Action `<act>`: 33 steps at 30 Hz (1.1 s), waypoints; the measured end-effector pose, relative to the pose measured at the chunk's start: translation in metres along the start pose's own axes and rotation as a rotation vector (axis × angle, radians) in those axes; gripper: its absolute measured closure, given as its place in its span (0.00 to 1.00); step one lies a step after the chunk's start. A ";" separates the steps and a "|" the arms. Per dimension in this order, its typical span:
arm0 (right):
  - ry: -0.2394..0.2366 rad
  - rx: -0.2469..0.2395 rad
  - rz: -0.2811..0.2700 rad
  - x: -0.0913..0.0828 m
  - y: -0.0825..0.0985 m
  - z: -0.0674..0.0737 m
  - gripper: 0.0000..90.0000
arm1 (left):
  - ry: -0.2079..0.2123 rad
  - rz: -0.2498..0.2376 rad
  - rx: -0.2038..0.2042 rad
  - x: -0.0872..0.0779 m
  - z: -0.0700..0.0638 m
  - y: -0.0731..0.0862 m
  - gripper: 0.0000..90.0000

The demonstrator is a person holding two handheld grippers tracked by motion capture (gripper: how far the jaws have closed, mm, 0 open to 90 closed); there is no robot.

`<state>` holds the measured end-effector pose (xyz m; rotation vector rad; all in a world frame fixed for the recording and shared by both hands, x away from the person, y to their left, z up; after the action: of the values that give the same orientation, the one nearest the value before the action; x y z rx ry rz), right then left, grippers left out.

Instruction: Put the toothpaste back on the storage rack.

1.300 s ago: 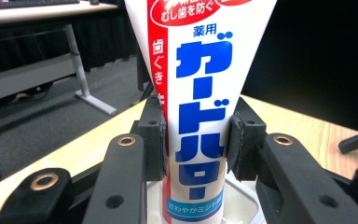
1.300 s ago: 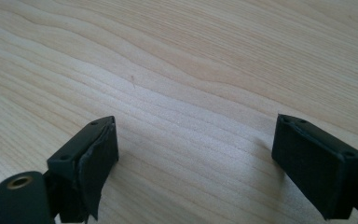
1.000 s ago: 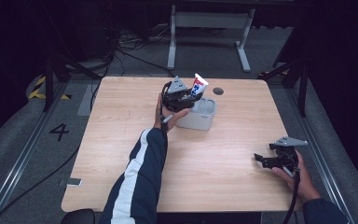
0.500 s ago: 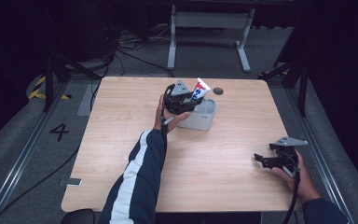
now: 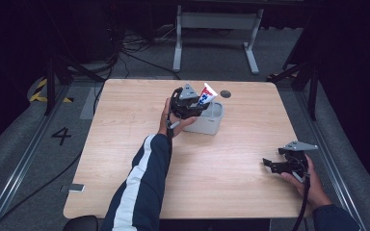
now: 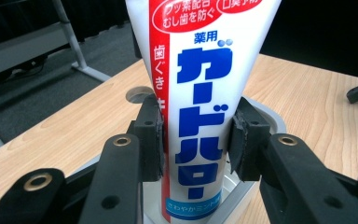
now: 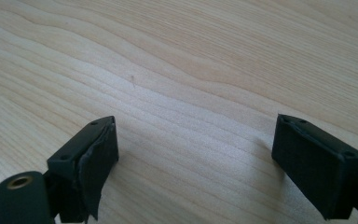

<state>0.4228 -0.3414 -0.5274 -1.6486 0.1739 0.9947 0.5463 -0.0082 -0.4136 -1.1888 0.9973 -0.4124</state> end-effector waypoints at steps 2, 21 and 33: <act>0.000 0.000 0.000 0.000 0.000 0.000 0.16 | 0.004 0.007 -0.001 0.000 0.000 0.001 0.69; 0.000 0.000 0.000 0.000 0.000 0.000 0.16 | 0.002 0.039 0.008 0.001 0.000 0.006 0.67; 0.000 0.000 0.000 0.000 0.000 0.000 0.16 | 0.000 0.116 0.038 0.006 -0.004 0.011 0.60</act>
<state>0.4228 -0.3414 -0.5274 -1.6484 0.1742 0.9948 0.5436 -0.0111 -0.4260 -1.0911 1.0481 -0.3383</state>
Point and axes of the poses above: each handheld gripper's, and its own axes: x roughly forward along the jaws, y roughly out of its underside, z roughly to its left, the point moved 6 cm from there along x, roughly forward along the jaws
